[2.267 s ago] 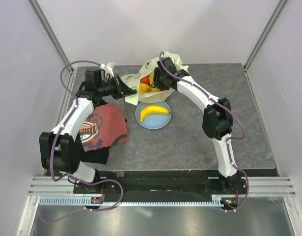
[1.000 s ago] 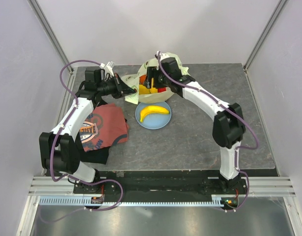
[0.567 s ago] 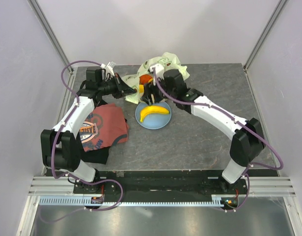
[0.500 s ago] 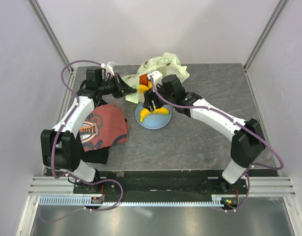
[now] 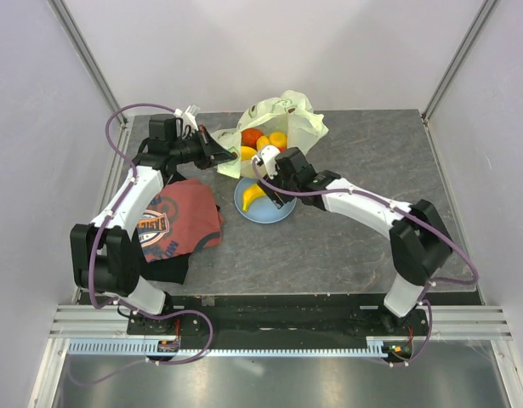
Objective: Place the fruits into the plastic bag
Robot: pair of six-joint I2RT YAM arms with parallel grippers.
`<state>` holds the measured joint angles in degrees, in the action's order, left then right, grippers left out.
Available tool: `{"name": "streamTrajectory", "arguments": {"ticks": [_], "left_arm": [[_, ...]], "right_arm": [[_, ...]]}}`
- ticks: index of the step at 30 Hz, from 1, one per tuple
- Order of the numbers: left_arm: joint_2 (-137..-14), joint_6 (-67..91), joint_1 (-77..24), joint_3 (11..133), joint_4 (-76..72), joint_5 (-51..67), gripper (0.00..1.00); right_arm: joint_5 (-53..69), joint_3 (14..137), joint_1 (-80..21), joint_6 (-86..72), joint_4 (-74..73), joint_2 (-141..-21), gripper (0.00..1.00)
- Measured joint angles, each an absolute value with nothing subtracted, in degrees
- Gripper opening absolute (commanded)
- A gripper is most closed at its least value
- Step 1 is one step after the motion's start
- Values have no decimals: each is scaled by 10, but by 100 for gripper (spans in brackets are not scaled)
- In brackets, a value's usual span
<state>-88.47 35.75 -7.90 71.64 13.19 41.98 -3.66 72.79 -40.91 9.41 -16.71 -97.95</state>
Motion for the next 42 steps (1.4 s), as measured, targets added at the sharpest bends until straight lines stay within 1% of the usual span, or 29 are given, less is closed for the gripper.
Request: {"name": "streamTrajectory", "arguments": {"ticks": [4,8,17,24,27,28,33,34,36,37,42], "left_arm": [[-885,357,-79,716,133,419,2],[-884,357,-79,716,134,416,1],[-884,357,-79,716,136,410,2],[-884,357,-79,716,137,410,2],[-883,357,-79,716,139,410,2],[-882,357,-79,716,140,410,2],[-874,357,-79,716,143,410,1],[-873,357,-79,716,143,410,2],[-871,357,-79,716,143,410,1],[-871,357,-79,716,143,410,2],[-870,357,-79,716,143,409,2]], "right_arm": [[-56,763,-409,133,-165,-1041,70],[-69,781,-409,168,-164,-1079,70],[-76,799,-407,215,-150,-1114,71],[-59,803,-406,265,-139,-1142,66],[-49,808,-404,279,-137,-1154,58],[-47,808,-403,284,-137,-1157,51],[-40,808,-401,299,-133,-1161,36],[-38,808,-400,300,-133,-1161,31],[-37,808,-400,303,-133,-1161,28],[-36,808,-400,304,-133,-1161,25],[-35,802,-400,305,-125,-1159,15]]}}
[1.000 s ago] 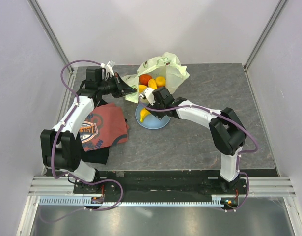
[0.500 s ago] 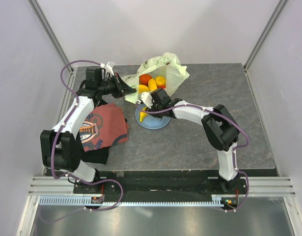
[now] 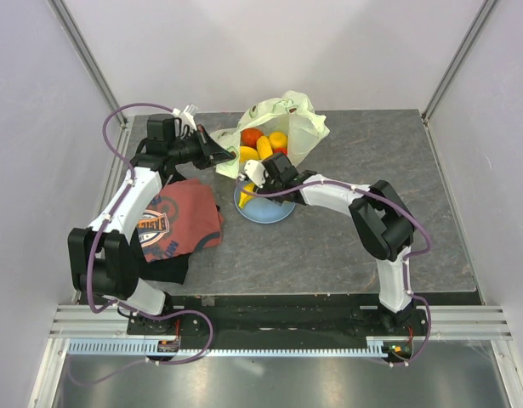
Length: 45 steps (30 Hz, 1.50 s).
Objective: Place the fruits into the plastic bag
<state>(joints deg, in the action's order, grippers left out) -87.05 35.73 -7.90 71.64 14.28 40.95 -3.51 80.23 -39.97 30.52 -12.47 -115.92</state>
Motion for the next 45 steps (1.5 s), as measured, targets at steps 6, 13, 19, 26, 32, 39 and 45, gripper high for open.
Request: {"name": "streamTrajectory", "arguments": {"ticks": [6,13,19,26,32,39,45], "left_arm": [[-870,357,-79,716,143,408,1],[-873,366,-79,717,131,406,2],[-884,371,-79,719,130,406,2],[-885,379,-79,719,118,406,2],[-885,379,-79,718,117,406,2],[-874,379,-79,701,114,407,2],[-870,380,-79,699,114,407,2]], "right_arm": [[-36,770,-401,293,-119,-1124,6],[-21,753,-427,263,-156,-1012,0],[22,732,-442,197,-198,-919,0],[44,726,-423,110,-202,-869,0],[37,761,-368,51,-206,-893,0],[15,851,-355,31,-172,-929,0],[0,860,-349,39,-81,-950,0]]}}
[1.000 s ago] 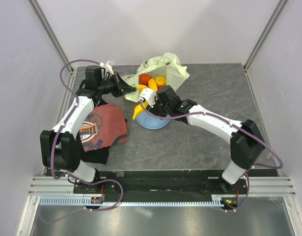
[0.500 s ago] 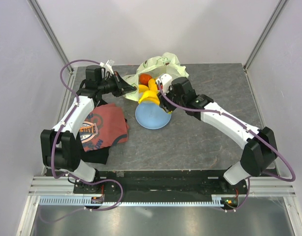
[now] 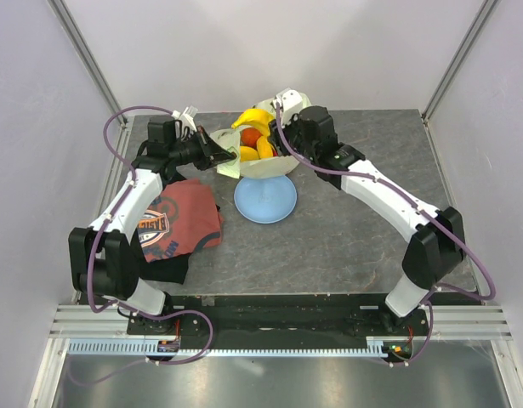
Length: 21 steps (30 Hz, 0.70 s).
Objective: Place the fruits into the plastic bag
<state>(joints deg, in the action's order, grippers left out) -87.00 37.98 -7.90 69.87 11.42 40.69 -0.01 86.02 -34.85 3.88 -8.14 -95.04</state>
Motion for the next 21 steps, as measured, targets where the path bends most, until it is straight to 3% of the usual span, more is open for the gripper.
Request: {"name": "streamTrajectory", "arguments": {"ticks": [8,21], "left_arm": [[-869,393,-79,699,113,411,2],[-869,419,-77,699,90,412,2]], "right_arm": [[-14,810,-341,68,72,-998,0],[-28,750,-333,92,114,-1031,0]]}}
